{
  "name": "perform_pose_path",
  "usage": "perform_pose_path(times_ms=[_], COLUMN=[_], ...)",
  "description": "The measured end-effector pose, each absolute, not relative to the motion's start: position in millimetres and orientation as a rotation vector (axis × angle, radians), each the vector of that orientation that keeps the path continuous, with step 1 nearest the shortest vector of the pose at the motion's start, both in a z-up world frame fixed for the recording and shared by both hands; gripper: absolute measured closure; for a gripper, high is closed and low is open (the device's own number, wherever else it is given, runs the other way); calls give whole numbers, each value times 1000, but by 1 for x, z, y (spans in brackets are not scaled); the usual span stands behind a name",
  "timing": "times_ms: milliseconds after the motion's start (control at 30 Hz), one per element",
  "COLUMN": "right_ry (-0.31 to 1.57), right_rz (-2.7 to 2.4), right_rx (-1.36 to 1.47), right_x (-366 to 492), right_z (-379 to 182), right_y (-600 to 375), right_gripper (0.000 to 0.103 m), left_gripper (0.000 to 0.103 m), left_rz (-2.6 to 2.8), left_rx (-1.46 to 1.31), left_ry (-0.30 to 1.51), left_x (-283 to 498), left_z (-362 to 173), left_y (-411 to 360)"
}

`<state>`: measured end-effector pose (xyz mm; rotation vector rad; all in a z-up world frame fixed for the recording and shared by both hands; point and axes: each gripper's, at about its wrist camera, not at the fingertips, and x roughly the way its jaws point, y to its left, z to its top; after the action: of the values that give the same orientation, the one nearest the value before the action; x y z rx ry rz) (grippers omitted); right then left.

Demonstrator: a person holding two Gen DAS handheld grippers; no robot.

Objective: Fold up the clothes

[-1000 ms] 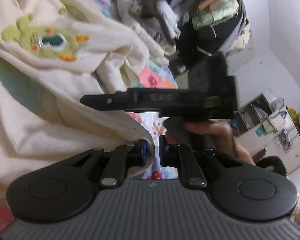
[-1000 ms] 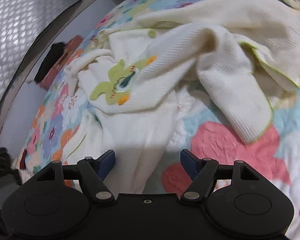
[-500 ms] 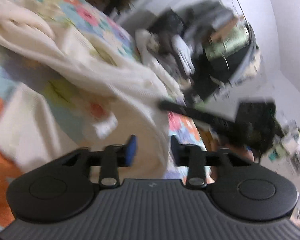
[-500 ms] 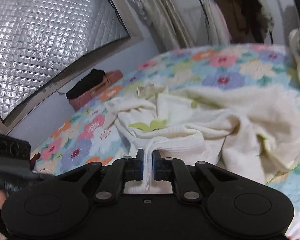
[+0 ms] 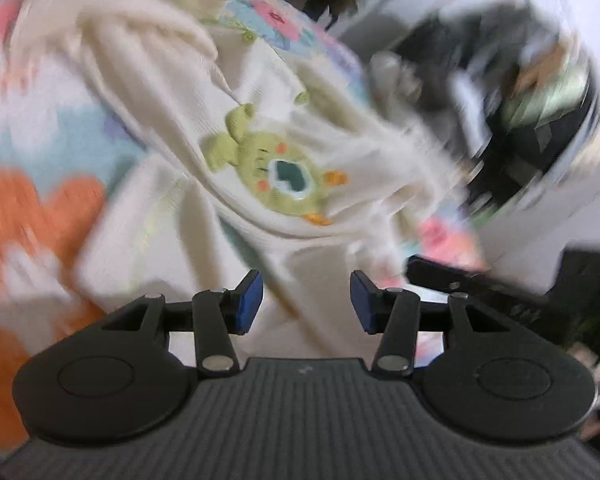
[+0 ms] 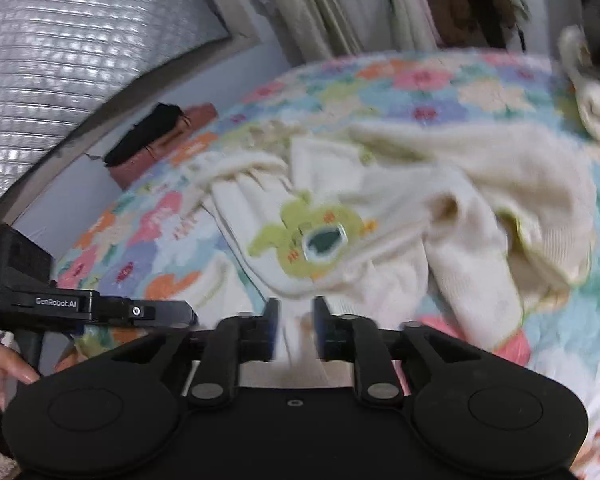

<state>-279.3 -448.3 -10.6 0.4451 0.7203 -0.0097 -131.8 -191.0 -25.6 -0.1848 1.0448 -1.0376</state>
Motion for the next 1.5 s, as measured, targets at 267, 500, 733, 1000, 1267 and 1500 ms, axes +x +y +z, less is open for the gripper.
perform_pose_path(times_ms=[267,500,733,1000,1267,1500], right_ry=[829,785,837,827,664,676], right_rz=[-202,-182,-173,-333,-577,-535], right_rx=[252,473,504,53,-217,8], right_x=[-253,-244,-231,-225,-265,-288], right_z=[-29,-39,-60,-37,13,27], right_y=[-431,-454,-453,-409,-397,-427], right_gripper=[29,28,28,92,94,94], left_gripper=[22,57,72,53,53,43], left_rz=[-882,-758,-663,-625,-667,-657], left_rx=[-29,-159,-241,-305,-374,-488], left_ry=[994,1014,1010,1043,1014,1079], left_x=[-75,-22,7,11,12,20], left_z=[-1,-22,-43,-50,-48,-73], left_y=[-194,-180,-168,-157,-146,-154])
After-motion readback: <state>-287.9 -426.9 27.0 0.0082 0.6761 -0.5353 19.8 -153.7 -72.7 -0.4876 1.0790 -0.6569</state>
